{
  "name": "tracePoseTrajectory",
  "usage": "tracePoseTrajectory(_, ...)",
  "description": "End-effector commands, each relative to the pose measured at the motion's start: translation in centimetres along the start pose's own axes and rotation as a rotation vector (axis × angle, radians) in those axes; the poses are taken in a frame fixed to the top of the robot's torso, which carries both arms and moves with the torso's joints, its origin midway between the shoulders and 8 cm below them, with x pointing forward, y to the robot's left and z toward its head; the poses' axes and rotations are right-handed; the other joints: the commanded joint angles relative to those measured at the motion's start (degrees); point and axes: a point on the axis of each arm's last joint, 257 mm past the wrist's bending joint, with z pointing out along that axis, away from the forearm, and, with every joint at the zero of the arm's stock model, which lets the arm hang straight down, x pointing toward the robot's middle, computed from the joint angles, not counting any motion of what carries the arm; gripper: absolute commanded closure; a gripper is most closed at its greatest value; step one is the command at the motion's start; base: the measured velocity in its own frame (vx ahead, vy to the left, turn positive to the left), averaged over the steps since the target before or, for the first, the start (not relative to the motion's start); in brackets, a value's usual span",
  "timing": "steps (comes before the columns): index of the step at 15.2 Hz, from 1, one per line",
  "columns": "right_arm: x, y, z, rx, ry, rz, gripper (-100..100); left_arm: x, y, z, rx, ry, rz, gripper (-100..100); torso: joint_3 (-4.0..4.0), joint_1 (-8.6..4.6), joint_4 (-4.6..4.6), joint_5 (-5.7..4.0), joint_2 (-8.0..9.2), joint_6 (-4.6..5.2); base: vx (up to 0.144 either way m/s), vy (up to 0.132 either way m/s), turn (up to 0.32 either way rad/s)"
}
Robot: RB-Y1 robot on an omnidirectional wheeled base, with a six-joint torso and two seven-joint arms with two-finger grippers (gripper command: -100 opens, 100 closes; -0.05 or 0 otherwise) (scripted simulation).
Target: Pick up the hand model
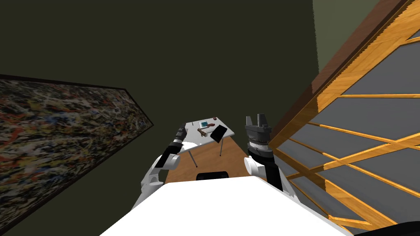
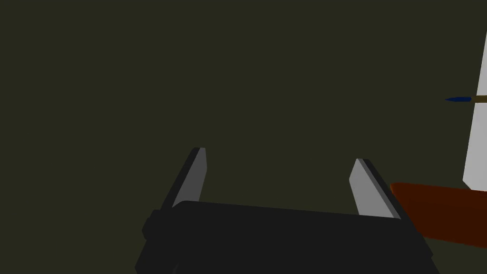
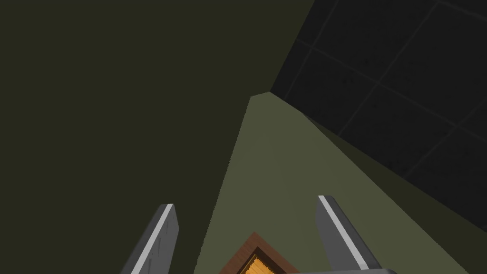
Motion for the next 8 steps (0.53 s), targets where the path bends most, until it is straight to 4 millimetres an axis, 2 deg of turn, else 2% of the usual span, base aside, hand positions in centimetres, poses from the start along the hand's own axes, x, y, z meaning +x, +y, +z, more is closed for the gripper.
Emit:
tracePoseTrajectory(1,0.0,0.0,0.0,0.0,0.0,0.0,0,0.1,1.6,0.4,-0.053,0.011,0.014,-100,0.0,0.0,0.0,0.0,0.0,0.0,0.002,-0.022,-0.091)
tracePoseTrajectory(2,0.0,0.0,0.0,0.0,0.0,0.0,0,0.1,1.7,0.4,-0.057,0.012,0.014,-100,0.0,-0.01,0.0,0.0,0.0,-0.01,0.001,-0.015,-0.033)
tracePoseTrajectory(3,0.0,0.0,0.0,0.0,0.0,0.0,0,0.0,3.2,1.0,-0.099,0.024,0.035,-100,0.01,0.0,0.0,0.0,0.01,-0.02,0.001,-0.021,-0.073)
tracePoseTrajectory(5,0.0,0.0,0.0,0.0,0.0,0.0,0,-0.1,4.7,1.6,-0.143,0.035,0.056,-100,0.0,-0.02,0.0,0.0,0.0,-0.01,0.005,-0.025,-0.109)
tracePoseTrajectory(8,0.0,0.0,0.0,0.0,0.0,0.0,0,0.0,5.5,1.4,-0.176,0.038,0.056,-100,0.0,-0.01,0.0,0.0,-0.01,-0.02,0.006,-0.017,-0.047)
